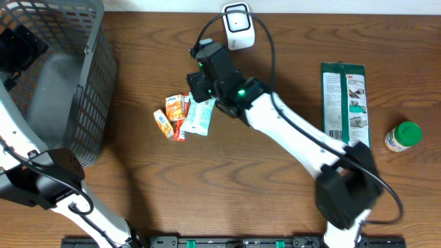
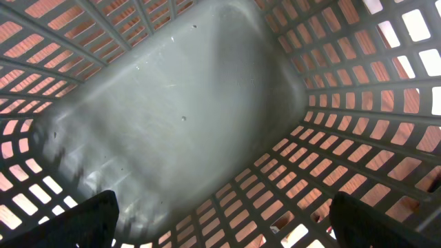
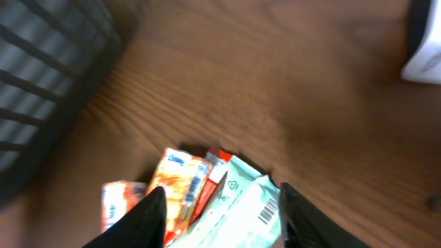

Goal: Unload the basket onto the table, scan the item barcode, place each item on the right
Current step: 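Release the package and reach the right gripper to the mint pouch, then grasp the mint-green wipes pouch and pull it down from the row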

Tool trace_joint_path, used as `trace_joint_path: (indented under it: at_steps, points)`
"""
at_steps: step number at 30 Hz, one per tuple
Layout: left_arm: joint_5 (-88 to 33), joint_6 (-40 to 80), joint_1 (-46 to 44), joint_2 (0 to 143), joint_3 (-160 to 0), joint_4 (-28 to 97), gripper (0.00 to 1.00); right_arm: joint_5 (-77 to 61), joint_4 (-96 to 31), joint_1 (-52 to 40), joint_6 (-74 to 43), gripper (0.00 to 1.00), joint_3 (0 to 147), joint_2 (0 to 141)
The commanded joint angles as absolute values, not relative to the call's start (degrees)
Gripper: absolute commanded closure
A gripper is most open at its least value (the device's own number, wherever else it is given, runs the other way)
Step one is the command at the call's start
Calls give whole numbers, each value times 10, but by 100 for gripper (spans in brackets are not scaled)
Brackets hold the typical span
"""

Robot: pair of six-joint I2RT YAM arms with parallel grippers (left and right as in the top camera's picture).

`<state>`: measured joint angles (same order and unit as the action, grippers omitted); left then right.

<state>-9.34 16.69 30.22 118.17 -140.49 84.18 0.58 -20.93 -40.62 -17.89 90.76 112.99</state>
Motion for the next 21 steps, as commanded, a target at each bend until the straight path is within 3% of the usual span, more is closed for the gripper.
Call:
trace_joint_path:
  at_steps: [1, 8, 19, 21]
  points:
    - [-98, 168, 302, 1168, -1414, 844, 2, 15, -189, -413, -171, 58, 908, 1191]
    - [-98, 168, 302, 1169, -1414, 844, 2, 15, -170, -413, -171, 66, 908, 1257]
    - [-98, 168, 302, 1169, -1414, 844, 2, 17, -329, -412, -170, 69, 907, 1257]
    - [-98, 168, 302, 1169, -1414, 844, 2, 17, -361, -411, -156, 73, 907, 1255]
